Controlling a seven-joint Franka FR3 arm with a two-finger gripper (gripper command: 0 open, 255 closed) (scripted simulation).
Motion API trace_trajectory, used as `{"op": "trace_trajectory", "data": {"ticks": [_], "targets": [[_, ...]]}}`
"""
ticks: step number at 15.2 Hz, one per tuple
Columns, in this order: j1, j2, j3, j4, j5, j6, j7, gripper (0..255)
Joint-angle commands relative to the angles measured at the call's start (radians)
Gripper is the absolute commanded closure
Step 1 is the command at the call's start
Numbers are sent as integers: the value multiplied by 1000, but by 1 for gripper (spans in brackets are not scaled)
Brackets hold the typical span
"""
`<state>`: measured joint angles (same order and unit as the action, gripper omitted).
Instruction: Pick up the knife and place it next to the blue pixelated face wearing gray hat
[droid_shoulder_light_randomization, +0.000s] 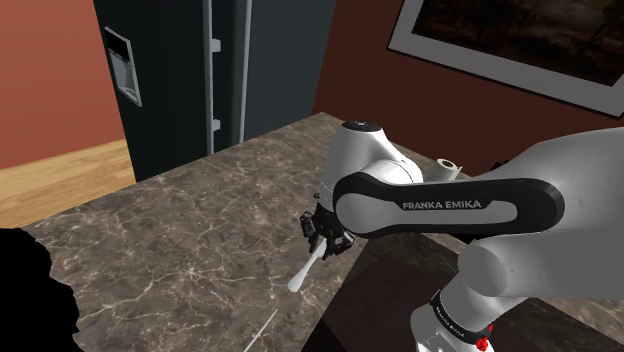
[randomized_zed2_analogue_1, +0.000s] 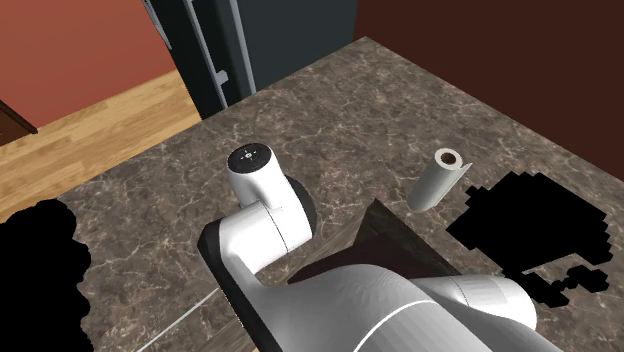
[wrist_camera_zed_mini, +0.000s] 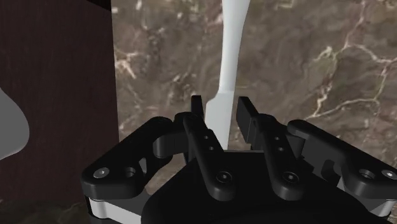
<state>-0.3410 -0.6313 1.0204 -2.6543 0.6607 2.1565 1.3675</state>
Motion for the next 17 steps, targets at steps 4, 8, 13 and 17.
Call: {"op": "trace_trajectory", "data": {"ticks": [4,8,13,17], "targets": [[0,0,0,0,0,0,0,255],[0,0,0,0,0,0,0,255],[21,-48,-59,32,-22,-85,3,255],[32,-79,-101,61,-42,-148,6,255]]}}
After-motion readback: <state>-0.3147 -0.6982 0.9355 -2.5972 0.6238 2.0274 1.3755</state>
